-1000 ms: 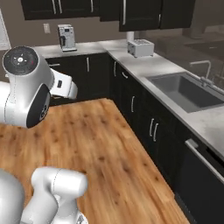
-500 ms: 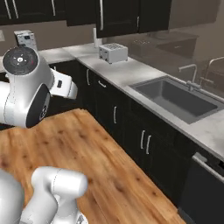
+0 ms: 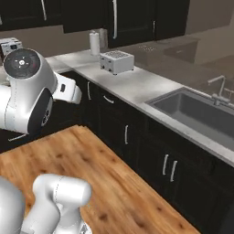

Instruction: Take the smaller bowl and place it next to the appetizer plate on the dining counter , and place the larger bowl next to the plate with cooked food.

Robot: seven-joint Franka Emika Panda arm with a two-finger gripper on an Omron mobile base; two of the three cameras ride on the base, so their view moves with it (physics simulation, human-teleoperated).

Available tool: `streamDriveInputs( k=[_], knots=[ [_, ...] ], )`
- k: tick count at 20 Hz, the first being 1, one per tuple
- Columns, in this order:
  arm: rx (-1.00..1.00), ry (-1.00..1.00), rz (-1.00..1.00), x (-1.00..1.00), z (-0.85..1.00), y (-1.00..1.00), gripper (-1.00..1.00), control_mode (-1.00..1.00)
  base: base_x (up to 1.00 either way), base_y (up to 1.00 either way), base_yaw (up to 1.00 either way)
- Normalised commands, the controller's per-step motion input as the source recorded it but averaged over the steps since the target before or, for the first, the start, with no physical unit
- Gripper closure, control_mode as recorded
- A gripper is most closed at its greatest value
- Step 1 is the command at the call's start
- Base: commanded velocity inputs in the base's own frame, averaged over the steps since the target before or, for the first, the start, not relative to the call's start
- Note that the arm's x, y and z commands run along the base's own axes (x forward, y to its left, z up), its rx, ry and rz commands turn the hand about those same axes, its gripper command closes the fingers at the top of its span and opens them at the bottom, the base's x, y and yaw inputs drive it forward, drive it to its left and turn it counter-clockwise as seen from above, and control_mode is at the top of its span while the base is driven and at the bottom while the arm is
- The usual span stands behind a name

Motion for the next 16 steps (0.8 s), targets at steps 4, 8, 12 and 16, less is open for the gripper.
streamDriveInputs(
  k=[4, 8, 12, 16],
  knots=[
    [0.0, 0.0, 0.0, 0.0, 0.0, 0.0, -1.0, 1.0, 0.71, 0.83, -0.26],
    [0.0, 0.0, 0.0, 0.0, 0.0, 0.0, -1.0, 1.0, 0.67, 0.63, -0.26],
    [0.0, 0.0, 0.0, 0.0, 0.0, 0.0, -1.0, 1.0, 0.63, 0.55, -0.27],
    [0.0, 0.0, 0.0, 0.0, 0.0, 0.0, -1.0, 1.0, 0.68, 0.52, -0.29]
  ],
)
